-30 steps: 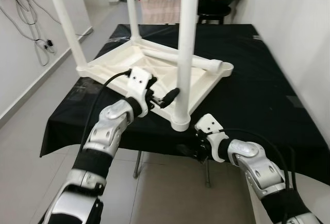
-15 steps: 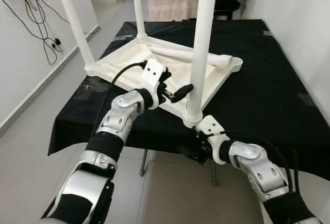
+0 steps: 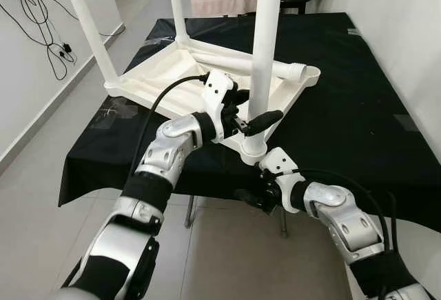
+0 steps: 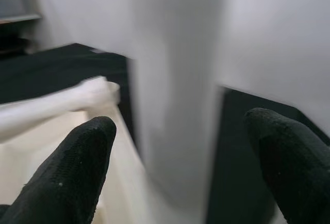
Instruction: Building children table
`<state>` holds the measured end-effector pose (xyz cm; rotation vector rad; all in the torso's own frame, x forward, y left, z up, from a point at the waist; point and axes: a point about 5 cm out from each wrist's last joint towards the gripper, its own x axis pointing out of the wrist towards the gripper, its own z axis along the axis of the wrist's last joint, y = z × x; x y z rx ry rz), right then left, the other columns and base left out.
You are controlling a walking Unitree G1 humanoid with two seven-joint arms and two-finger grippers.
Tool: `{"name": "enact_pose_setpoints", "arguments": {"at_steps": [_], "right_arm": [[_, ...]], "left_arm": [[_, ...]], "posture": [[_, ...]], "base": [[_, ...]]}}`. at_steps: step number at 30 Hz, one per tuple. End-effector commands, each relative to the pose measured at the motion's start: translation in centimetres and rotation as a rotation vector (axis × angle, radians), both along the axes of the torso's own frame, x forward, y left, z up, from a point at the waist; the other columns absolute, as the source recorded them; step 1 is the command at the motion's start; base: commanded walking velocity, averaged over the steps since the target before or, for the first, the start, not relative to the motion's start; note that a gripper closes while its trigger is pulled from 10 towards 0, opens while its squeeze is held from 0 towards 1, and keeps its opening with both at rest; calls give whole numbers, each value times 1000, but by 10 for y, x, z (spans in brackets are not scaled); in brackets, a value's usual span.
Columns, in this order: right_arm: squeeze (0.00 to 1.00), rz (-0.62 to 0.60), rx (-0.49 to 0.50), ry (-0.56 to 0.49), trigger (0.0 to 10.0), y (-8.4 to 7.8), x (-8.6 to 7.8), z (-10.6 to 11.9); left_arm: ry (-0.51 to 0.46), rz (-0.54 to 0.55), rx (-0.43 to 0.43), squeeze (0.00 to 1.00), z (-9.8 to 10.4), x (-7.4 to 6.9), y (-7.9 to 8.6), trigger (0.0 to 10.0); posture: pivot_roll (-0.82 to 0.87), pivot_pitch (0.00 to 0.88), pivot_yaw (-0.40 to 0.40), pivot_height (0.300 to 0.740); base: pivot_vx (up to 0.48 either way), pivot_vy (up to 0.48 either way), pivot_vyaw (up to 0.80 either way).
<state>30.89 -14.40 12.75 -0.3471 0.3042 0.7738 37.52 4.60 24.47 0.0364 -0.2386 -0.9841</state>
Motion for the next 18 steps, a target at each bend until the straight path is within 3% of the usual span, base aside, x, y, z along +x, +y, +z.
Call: {"name": "enact_pose_setpoints", "arguments": {"at_steps": [1, 2, 5, 10, 12, 13, 18], "right_arm": [[0, 16, 7, 8, 10000, 5, -3, -1], [0, 16, 7, 8, 10000, 5, -3, -1], [0, 17, 9, 6, 10000, 5, -4, -1], [0, 23, 10, 2, 10000, 5, -5, 0], [0, 28, 8, 1, 10000, 5, -6, 0], [0, 31, 7, 1, 10000, 5, -6, 0], [0, 39, 1, 1, 10000, 4, -6, 0]], "left_arm": [[-20, 97, 21, 0, 2, 9, 8, 10000], [-20, 97, 21, 0, 2, 9, 8, 10000], [-28, 261, 34, 0, 6, 21, 16, 10000], [2, 338, 7, 0, 3, 26, 21, 10000], [12, 370, 1, 0, 1, 27, 22, 2549], [15, 382, -4, 0, -1, 27, 22, 0], [18, 405, -22, 0, -4, 26, 21, 0]], "posture": [[-87, 123, 31, 740], [-87, 123, 31, 740], [-97, 120, 35, 740], [-105, 115, 38, 740], [-105, 112, 38, 740], [-102, 111, 38, 740], [-92, 107, 34, 740]], "base": [[0, 0, 0], [0, 0, 0], [0, 0, 0], [0, 0, 0], [0, 0, 0], [0, 0, 0], [0, 0, 0]]}}
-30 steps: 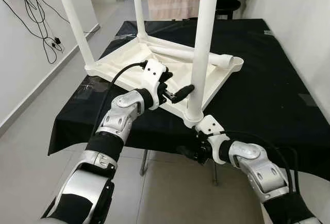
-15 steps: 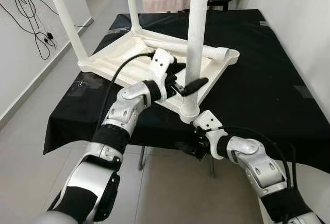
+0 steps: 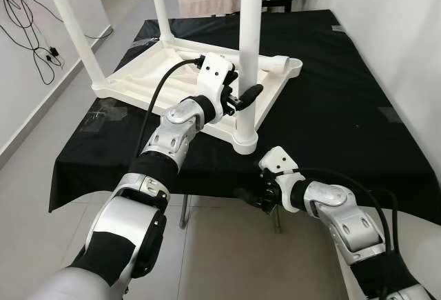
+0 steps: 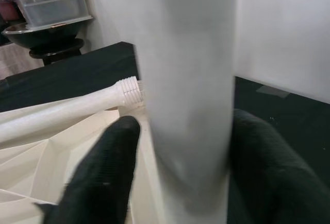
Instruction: Building children table
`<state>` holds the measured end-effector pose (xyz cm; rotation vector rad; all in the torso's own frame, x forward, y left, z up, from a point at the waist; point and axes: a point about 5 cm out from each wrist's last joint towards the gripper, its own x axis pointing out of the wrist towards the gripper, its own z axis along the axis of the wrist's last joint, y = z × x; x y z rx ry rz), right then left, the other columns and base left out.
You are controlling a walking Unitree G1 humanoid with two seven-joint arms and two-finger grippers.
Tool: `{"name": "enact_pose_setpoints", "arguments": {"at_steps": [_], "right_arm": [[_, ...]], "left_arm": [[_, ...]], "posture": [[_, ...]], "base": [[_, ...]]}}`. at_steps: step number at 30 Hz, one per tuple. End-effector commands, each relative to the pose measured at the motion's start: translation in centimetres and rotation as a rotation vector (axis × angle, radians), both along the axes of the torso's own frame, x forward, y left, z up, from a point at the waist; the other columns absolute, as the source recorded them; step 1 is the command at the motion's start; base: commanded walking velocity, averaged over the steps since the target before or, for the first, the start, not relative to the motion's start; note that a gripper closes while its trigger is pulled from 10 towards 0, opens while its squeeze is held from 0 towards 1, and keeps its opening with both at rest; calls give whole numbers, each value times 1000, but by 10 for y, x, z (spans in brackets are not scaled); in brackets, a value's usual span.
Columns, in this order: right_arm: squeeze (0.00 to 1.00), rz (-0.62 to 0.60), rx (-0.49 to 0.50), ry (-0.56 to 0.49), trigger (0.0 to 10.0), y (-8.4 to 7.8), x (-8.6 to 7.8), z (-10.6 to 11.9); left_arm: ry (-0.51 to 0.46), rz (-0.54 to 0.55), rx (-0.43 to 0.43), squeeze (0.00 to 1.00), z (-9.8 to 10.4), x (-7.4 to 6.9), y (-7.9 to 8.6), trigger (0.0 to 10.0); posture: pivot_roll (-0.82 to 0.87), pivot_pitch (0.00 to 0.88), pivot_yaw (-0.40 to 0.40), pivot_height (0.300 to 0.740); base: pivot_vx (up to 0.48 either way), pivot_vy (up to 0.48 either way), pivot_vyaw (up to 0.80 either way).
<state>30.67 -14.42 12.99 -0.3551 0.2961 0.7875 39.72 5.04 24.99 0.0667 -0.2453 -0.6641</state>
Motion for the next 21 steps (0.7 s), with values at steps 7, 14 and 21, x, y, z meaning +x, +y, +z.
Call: {"name": "enact_pose_setpoints", "arguments": {"at_steps": [7, 14, 21], "right_arm": [[0, 24, -15, -7, 10000, -2, 3, 2], [0, 15, -37, -18, 10000, -12, 9, 6], [0, 9, -53, -21, 10000, -18, 10, 6]], "left_arm": [[37, 117, -71, 0, -23, -5, 15, 0], [39, -51, -134, 0, -28, -28, 2, 941], [11, -134, -128, 0, -25, -48, 4, 10000]], "posture": [[-77, 95, 25, 740], [-68, 97, 23, 740], [-63, 96, 23, 740]], "base": [[0, 0, 0], [0, 0, 0], [0, 0, 0]]}}
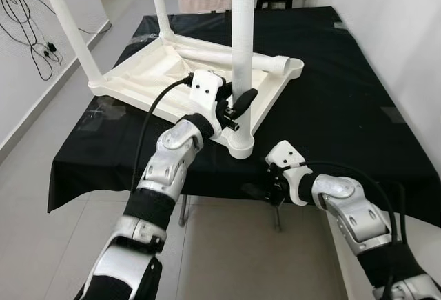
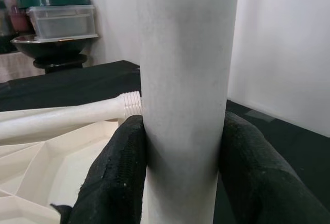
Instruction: Building children table
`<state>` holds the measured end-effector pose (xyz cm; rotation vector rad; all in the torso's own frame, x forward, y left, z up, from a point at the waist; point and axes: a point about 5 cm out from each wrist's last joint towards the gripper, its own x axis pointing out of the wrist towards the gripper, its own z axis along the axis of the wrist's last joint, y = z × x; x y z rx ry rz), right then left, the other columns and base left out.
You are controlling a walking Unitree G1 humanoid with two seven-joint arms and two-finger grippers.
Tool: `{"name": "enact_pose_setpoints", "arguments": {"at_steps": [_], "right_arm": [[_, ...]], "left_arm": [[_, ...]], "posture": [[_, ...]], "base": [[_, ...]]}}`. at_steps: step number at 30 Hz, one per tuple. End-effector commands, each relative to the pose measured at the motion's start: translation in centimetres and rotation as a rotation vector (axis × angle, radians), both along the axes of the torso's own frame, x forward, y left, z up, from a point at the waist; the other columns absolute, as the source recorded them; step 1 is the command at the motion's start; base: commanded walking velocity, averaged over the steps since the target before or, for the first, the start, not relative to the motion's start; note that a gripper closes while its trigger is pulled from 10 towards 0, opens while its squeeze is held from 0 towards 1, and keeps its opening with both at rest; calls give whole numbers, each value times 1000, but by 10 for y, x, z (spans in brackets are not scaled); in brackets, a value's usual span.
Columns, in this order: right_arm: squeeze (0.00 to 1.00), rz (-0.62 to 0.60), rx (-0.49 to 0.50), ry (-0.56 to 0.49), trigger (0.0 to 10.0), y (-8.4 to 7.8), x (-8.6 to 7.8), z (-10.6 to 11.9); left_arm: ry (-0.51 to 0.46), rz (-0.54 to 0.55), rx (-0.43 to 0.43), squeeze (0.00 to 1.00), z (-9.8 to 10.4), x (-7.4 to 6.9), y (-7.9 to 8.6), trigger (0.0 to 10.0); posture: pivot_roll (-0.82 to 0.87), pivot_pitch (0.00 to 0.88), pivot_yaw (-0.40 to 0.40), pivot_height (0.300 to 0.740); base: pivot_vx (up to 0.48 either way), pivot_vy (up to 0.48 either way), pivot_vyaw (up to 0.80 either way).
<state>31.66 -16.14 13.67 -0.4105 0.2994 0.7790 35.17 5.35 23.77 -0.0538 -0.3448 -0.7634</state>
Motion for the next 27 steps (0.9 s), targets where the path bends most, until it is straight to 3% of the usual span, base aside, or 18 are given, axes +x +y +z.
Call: {"name": "enact_pose_setpoints", "arguments": {"at_steps": [1, 2, 10, 13, 19, 20, 21, 22, 27], "right_arm": [[0, 7, -3, -3, 10000, -1, 1, 0], [0, 7, -4, -3, 10000, -1, 1, 0], [0, 15, -11, -2, 10000, -3, 1, -1], [0, 24, -24, 3, 10000, -5, 1, -2], [0, 27, -28, 2, 10000, -6, 3, -1], [0, 28, -28, 1, 10000, -6, 3, -1], [0, 28, -28, 1, 10000, -6, 3, -1], [0, 29, -29, 0, 10000, -6, 3, -1], [0, 33, -28, -4, 10000, -6, 3, 0]], "left_arm": [[64, -10, 1, 0, -13, -3, 3, 10000], [61, 2, -5, 1000, -13, -3, 7, 10000], [87, 18, -38, 1000, -11, -17, 21, 10000], [107, 90, -20, 1000, -17, -25, 34, 10000], [143, 259, -24, 1000, -23, -16, 57, 10000], [147, 274, -15, 733, -24, -15, 59, 10000], [147, 274, -15, 733, -24, -15, 59, 10000], [147, 284, 1, 0, -24, -13, 59, 10000], [153, 254, 15, 0, -19, -4, 50, 10000]], "posture": [[-63, 96, 23, 740], [-63, 96, 23, 740], [-60, 95, 22, 740], [-56, 95, 19, 740], [-54, 94, 15, 740], [-54, 94, 15, 740], [-54, 94, 15, 740], [-55, 93, 14, 740], [-58, 95, 13, 740]], "base": [[0, 0, 0], [0, 0, 0], [0, 0, 0], [0, 0, 0], [0, 0, 0], [0, 0, 0], [0, 0, 0], [0, 0, 0], [0, 0, 0]]}}
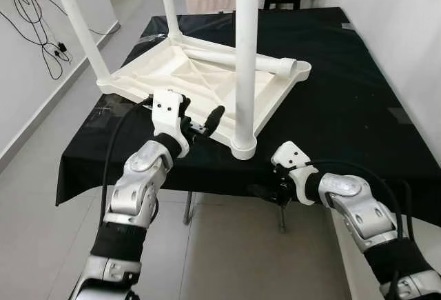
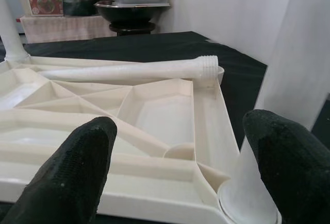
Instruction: Building children table
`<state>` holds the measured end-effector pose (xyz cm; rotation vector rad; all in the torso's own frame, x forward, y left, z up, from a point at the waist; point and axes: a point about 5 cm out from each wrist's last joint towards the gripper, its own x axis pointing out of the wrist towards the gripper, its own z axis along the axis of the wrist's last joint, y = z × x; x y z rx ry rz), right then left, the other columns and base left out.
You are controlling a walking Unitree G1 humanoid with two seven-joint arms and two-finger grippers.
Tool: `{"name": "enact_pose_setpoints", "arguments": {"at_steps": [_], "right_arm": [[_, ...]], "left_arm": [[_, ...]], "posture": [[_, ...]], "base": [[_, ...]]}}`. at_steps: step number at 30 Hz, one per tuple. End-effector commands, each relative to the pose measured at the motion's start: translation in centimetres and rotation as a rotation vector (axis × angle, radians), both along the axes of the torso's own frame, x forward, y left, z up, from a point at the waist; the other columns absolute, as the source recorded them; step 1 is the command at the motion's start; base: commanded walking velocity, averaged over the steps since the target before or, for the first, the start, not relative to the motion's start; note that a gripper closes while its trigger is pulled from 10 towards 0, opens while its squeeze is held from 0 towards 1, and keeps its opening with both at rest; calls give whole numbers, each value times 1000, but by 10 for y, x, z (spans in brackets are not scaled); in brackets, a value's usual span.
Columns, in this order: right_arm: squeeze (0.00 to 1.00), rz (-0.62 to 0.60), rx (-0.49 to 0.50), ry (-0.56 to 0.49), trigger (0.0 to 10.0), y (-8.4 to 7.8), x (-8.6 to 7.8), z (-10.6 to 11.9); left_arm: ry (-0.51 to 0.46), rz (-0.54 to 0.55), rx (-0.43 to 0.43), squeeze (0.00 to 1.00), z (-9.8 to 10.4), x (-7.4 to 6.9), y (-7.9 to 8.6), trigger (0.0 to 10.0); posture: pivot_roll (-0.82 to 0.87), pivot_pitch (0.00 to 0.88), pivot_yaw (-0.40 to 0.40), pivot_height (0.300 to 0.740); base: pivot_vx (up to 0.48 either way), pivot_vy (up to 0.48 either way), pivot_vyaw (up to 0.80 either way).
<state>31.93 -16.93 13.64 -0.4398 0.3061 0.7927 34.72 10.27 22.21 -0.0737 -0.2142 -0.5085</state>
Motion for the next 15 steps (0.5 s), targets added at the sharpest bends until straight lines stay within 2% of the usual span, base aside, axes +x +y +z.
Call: {"name": "enact_pose_setpoints", "arguments": {"at_steps": [1, 2, 6, 9, 12, 15], "right_arm": [[0, 17, -1, -3, 10000, 2, 0, 0], [0, 17, -1, -3, 10000, 2, 0, 0], [0, 14, 0, -4, 10000, 2, 0, 0], [0, 10, -1, -5, 10000, 1, 0, 0], [0, 5, 0, -3, 10000, 0, -1, -1], [0, 5, 1, -3, 10000, 0, -2, -2]], "left_arm": [[20, -44, 20, 0, -1, 2, -7, 10000], [20, -44, 20, 0, -1, 2, -7, 10000], [-12, -268, 48, 0, 12, -1, -41, 10000], [-21, -347, 77, 0, 14, -5, -51, 10000], [-38, -363, 117, 0, 17, -3, -53, 10000], [-57, -318, 150, 0, 20, 6, -49, 10000]], "posture": [[-61, 95, 14, 740], [-61, 95, 14, 740], [-68, 100, 22, 740], [-70, 103, 26, 740], [-69, 106, 28, 740], [-69, 106, 29, 740]], "base": [[0, 0, 0], [0, 0, 0], [0, 0, 0], [0, 0, 0], [0, 0, 0], [0, 0, 0]]}}
